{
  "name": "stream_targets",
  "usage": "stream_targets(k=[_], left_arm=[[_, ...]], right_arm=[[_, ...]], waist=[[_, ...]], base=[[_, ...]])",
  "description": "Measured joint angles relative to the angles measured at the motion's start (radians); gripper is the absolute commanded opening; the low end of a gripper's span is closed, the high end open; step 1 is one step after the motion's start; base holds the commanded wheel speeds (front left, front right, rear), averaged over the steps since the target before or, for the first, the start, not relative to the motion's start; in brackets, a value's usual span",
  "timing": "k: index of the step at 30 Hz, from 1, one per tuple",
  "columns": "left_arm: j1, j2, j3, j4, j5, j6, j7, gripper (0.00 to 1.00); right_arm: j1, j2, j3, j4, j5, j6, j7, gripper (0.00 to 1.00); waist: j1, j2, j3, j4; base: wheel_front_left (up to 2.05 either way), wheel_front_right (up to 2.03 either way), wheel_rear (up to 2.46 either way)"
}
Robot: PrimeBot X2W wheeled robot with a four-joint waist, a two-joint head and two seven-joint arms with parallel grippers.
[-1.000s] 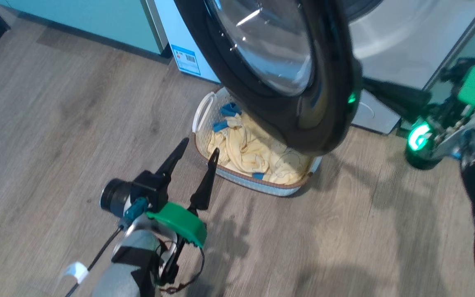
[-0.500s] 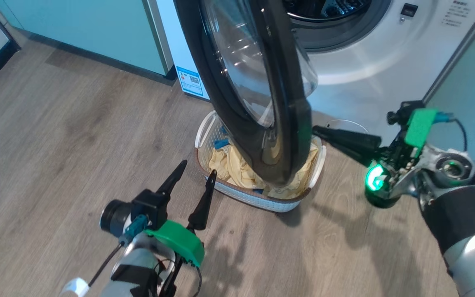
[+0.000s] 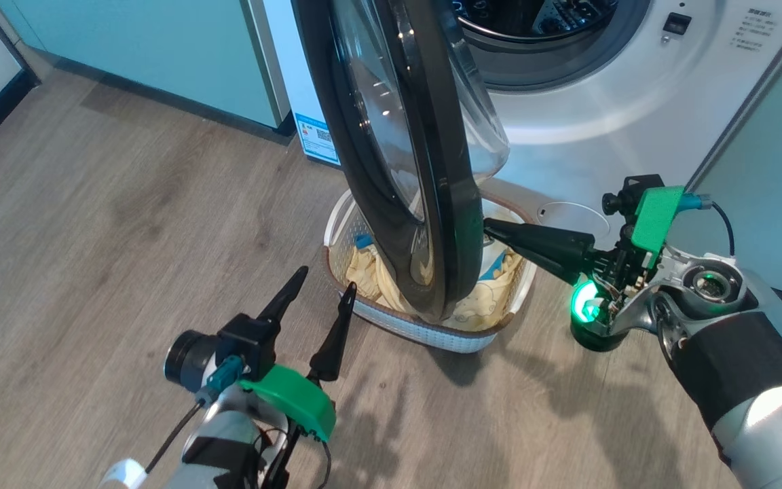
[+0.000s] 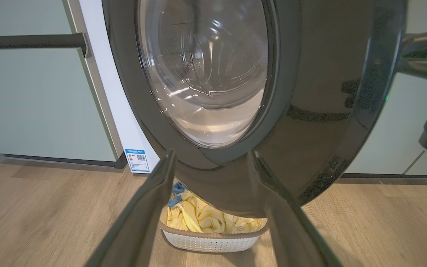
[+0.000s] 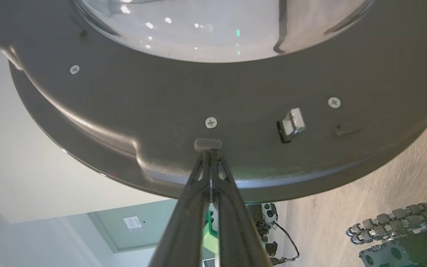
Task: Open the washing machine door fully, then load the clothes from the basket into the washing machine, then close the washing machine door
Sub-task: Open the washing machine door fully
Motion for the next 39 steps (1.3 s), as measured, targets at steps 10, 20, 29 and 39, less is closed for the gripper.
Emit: stream_targets(k=[10,20,29,39], left_arm=[[0.0,0.0,0.019,-0.001,0.0,0.0,0.0,1.0],[-0.001,0.004,0.066,-0.004,0.0,0.001,0.0,1.0],[0.002,0.014,0.101,-0.005,0.001,0.006,0.0,1.0],[0.063,0.021,0.134,-0.005,0.001,0.011,0.0,1.0]], right_arm=[[0.033,-0.02,-0.086,-0.071,-0.01,0.0,-0.216,0.0],[0.176,-0.131,-0.244,-0.296,-0.24,0.0,-0.628,1.0],[0.36,-0.19,-0.249,-0.38,-0.595,0.0,-1.006,1.0],[0.611,-0.12,-0.436,-0.493,-1.244,0.0,-1.122,1.0]], waist=[[0.0001,0.0,0.008,-0.018],[0.0,0.0,0.003,-0.068],[0.0,0.0,-0.022,-0.125],[-0.0001,0.0,-0.064,-0.18]], base=[[0.0,0.0,0.0],[0.0,0.0,0.0],[0.0,0.0,0.0],[0.0,0.0,0.0]])
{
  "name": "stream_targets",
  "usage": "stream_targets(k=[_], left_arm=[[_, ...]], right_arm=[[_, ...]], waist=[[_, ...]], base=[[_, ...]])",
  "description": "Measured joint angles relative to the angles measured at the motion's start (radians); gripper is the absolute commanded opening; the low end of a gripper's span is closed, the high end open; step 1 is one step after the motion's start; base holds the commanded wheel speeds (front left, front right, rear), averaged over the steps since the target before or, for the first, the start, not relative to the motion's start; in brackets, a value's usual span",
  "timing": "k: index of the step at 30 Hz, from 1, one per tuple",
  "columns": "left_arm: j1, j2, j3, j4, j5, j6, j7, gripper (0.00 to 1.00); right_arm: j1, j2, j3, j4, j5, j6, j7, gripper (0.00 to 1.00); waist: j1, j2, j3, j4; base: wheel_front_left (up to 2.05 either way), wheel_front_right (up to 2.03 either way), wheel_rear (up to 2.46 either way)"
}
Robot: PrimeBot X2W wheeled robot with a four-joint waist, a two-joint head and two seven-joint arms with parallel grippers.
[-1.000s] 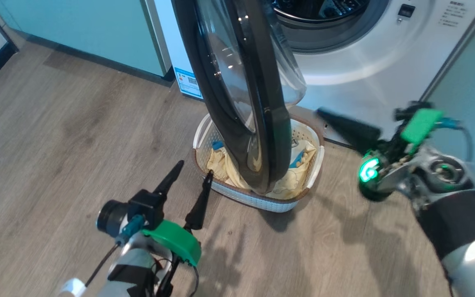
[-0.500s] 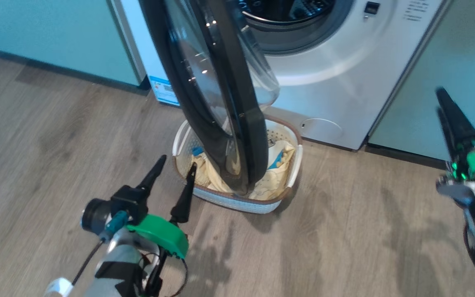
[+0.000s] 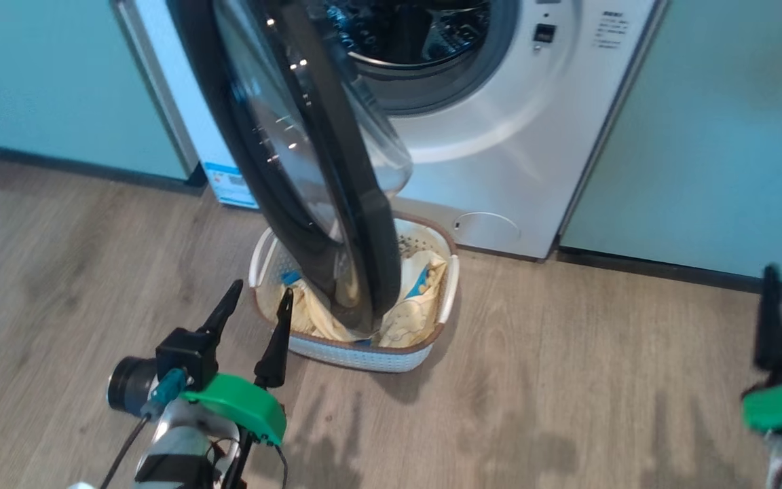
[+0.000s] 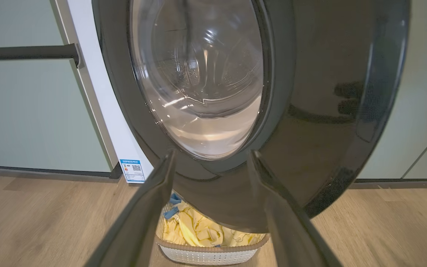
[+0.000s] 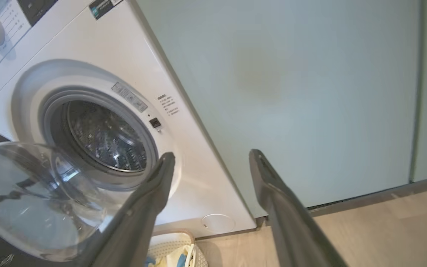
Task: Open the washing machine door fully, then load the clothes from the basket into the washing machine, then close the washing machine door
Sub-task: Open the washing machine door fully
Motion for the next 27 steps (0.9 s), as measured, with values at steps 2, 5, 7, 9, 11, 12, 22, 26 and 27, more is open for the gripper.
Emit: stream_targets(k=[2,5,7,9,11,12,22,26,27], left_arm=[[0.0,0.0,0.006,-0.002,0.0,0.0,0.0,1.0],[0.005,0.002,0.02,-0.004,0.0,0.004,0.0,1.0],[0.015,0.007,0.027,-0.004,0.0,0.004,0.0,1.0],[0.021,0.009,0.027,-0.004,0.0,0.004,0.0,1.0],[0.021,0.011,0.029,-0.004,0.0,0.004,0.0,1.0],[0.021,0.011,0.029,-0.004,0.0,0.004,0.0,1.0],[0.021,0.015,0.055,-0.004,0.0,0.004,0.0,1.0],[0.021,0.015,0.057,-0.004,0.0,0.004,0.0,1.0],[0.021,0.015,0.057,-0.004,0.0,0.004,0.0,1.0]], right_arm=[[0.069,0.057,-0.047,-0.067,-0.141,0.0,0.0,1.0],[0.131,0.103,-0.072,-0.126,-0.232,0.0,0.0,1.0],[0.181,0.125,-0.091,-0.176,-0.293,0.0,0.0,1.0],[0.213,0.128,-0.097,-0.208,-0.356,0.0,0.0,1.0],[0.231,0.133,-0.102,-0.236,-0.396,0.0,0.0,1.0],[0.238,0.135,-0.103,-0.244,-0.414,0.0,0.0,1.0],[0.305,0.145,-0.102,-0.263,-0.432,0.0,0.0,1.0],[0.305,0.146,-0.101,-0.269,-0.433,0.0,0.0,1.0],[0.305,0.146,-0.101,-0.271,-0.433,0.0,0.0,1.0]], waist=[[0.0,0.0,-0.006,-0.01],[0.0,0.0,-0.01,-0.021],[0.0,0.0,-0.012,-0.03],[0.0,0.0,-0.013,-0.038],[0.0,0.0,-0.014,-0.043],[0.0,0.0,-0.014,-0.046],[0.0,0.0,-0.015,-0.058],[0.0,0.0,-0.014,-0.061],[0.0,0.0,-0.013,-0.062]], base=[[0.0,0.0,0.0],[0.0,0.0,0.0],[0.0,0.0,0.0],[0.0,0.0,0.0],[0.0,0.0,0.0],[0.0,0.0,0.0],[0.0,0.0,0.0],[0.0,0.0,0.0],[0.0,0.0,0.0]])
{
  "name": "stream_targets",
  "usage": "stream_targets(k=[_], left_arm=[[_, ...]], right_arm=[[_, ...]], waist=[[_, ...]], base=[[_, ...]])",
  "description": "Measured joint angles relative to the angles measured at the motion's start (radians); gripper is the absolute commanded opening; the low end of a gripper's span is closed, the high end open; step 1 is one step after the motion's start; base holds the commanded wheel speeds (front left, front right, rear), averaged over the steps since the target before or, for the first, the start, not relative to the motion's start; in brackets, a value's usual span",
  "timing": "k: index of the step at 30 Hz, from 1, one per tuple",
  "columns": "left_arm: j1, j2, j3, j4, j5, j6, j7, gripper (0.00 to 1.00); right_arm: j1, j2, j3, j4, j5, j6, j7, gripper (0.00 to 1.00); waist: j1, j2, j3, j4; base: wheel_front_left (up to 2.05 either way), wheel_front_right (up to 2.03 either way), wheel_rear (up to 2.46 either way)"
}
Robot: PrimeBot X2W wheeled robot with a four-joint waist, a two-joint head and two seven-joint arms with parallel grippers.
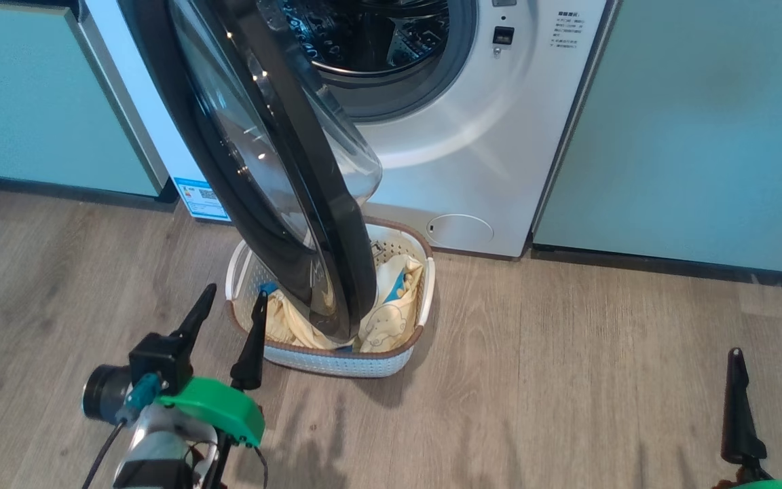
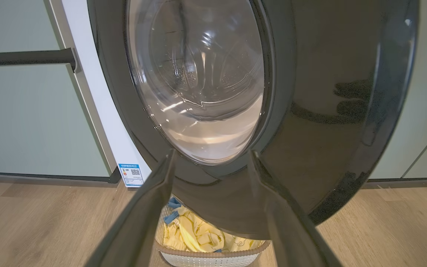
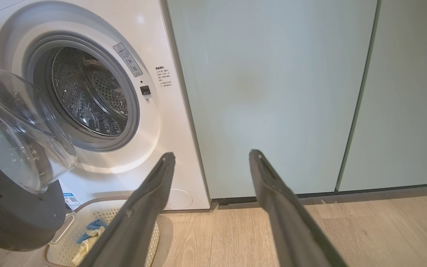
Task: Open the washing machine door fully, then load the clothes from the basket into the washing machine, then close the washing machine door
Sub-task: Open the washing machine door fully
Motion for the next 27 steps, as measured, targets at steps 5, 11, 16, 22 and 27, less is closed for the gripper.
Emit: stream_targets(k=[5,11,16,22,27], left_arm=[[0.0,0.0,0.001,0.0,0.0,0.0,0.0,1.0],[0.0,-0.001,0.001,0.001,0.0,0.003,0.0,0.0],[0.0,-0.001,0.002,0.0,0.0,0.003,0.0,0.0],[0.0,-0.001,0.003,-0.003,0.0,0.003,0.0,0.0],[-0.012,0.001,0.003,-0.03,0.0,0.002,0.0,0.0]], right_arm=[[0.0,0.0,0.001,-0.002,-0.001,0.0,0.0,1.0],[0.0,0.0,0.004,-0.008,-0.002,0.0,0.0,1.0],[0.0,0.0,0.006,-0.008,-0.002,0.0,0.0,1.0],[0.0,0.0,0.007,-0.008,-0.002,0.0,0.0,1.0],[0.0,0.0,0.006,-0.008,-0.002,0.0,0.0,1.0]], waist=[[0.0,0.0,0.004,-0.002],[0.0001,0.0,0.002,-0.003],[0.0001,0.0,-0.002,-0.005],[0.0001,0.0,0.004,-0.012],[0.0001,0.0,0.004,-0.011]], base=[[0.0,0.0,0.0],[0.0,0.0,0.0],[0.0,0.0,0.0],[0.0,0.0,0.0],[0.0,0.0,0.0]])
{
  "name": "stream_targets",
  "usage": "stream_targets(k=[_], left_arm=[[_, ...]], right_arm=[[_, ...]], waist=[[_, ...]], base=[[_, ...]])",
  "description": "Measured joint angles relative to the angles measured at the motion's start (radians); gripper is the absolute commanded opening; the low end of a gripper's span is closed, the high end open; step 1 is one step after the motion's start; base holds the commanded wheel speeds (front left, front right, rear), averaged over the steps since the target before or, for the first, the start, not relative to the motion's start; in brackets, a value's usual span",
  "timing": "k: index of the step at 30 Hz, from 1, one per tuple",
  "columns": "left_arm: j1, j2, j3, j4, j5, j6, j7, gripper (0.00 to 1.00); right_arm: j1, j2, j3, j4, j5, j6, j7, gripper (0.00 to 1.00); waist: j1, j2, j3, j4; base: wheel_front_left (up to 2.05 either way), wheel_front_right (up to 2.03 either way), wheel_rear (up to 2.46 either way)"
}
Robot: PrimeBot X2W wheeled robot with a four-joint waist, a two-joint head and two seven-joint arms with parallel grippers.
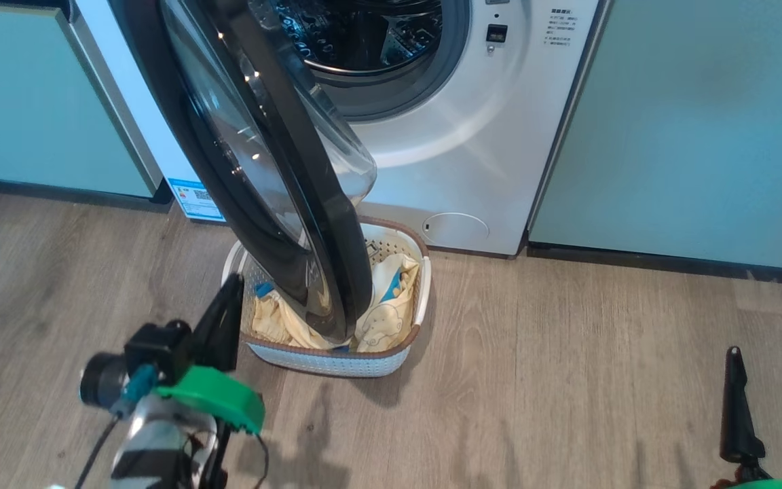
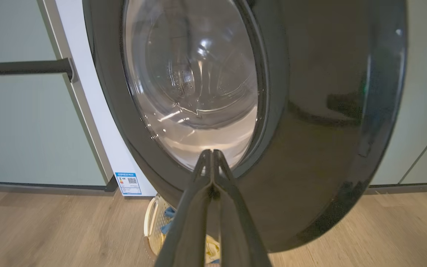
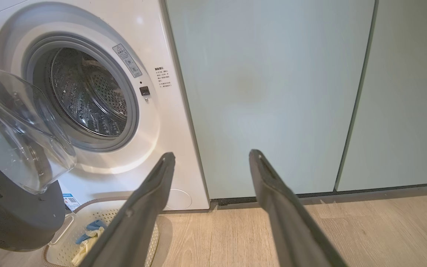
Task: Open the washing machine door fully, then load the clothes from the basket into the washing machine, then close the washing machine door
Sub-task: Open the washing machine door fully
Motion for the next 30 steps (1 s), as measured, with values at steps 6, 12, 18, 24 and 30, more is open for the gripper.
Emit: stream_targets(k=[6,12,18,24,30], left_arm=[[-0.109,0.027,0.031,-0.152,0.045,0.043,0.0,0.0],[-0.288,0.045,0.02,-0.333,0.086,0.07,-0.001,0.0],[-0.385,0.026,-0.097,-0.417,0.086,0.026,0.018,0.0],[-0.373,-0.019,-0.328,-0.439,-0.002,-0.018,0.153,0.0],[-0.253,-0.022,-0.473,-0.418,-0.101,-0.026,0.265,0.0]], right_arm=[[0.0,0.0,-0.008,0.0,0.0,0.0,0.0,1.0],[0.0,0.0,-0.009,0.001,0.0,0.0,0.0,1.0],[0.001,0.001,-0.008,0.002,0.0,0.0,0.0,1.0],[0.002,0.001,-0.006,0.003,-0.003,0.0,0.0,1.0],[0.004,0.001,-0.001,0.007,-0.005,0.0,0.0,1.0]], waist=[[0.0,0.0,-0.005,0.007],[0.0,0.0,-0.014,0.0],[0.0,0.0,-0.017,-0.013],[0.0,0.0,-0.023,-0.029],[0.0,0.0,-0.025,-0.039]], base=[[0.0,0.0,0.0],[0.0,0.0,0.0],[0.0,0.0,0.0],[0.0,0.0,0.0],[0.0,0.0,0.0]])
